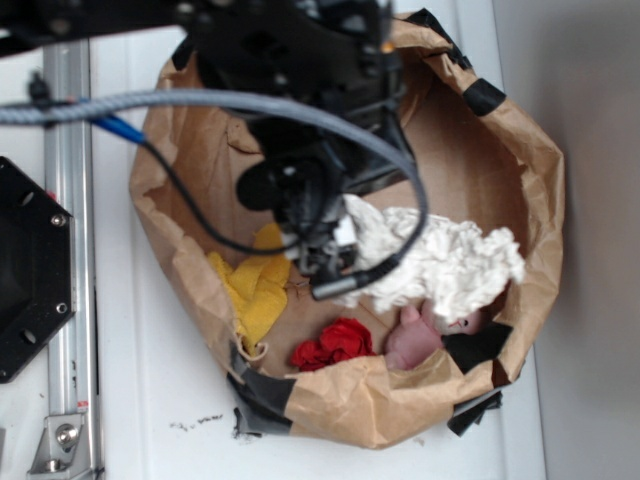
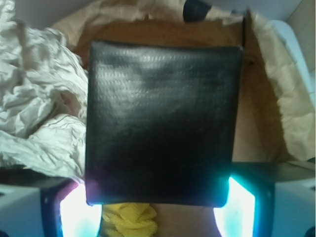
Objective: Grab the black box.
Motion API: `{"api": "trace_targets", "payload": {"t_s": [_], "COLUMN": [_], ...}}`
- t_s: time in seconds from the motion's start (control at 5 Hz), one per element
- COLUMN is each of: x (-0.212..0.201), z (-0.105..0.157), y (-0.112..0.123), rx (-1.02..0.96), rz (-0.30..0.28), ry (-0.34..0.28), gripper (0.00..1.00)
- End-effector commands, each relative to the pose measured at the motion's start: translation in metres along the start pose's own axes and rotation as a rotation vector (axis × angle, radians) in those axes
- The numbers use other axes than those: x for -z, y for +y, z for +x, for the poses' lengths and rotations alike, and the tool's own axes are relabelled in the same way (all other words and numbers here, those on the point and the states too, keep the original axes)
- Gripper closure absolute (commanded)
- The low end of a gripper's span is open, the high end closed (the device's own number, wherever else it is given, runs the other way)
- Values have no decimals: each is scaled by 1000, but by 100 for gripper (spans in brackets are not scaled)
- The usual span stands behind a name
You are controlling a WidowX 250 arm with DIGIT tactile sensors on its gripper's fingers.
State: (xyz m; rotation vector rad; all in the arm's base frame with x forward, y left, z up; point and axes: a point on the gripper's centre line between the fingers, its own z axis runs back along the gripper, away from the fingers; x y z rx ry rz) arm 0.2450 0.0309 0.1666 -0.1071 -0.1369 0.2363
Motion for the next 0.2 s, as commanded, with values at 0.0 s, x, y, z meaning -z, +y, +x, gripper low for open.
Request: {"api": "trace_targets", "payload": {"t_s": [0.0], "x": [10], "z": [7], "y": [-10], "rx": [-35], "rz": [60], "ry": [58], "gripper": [100]}}
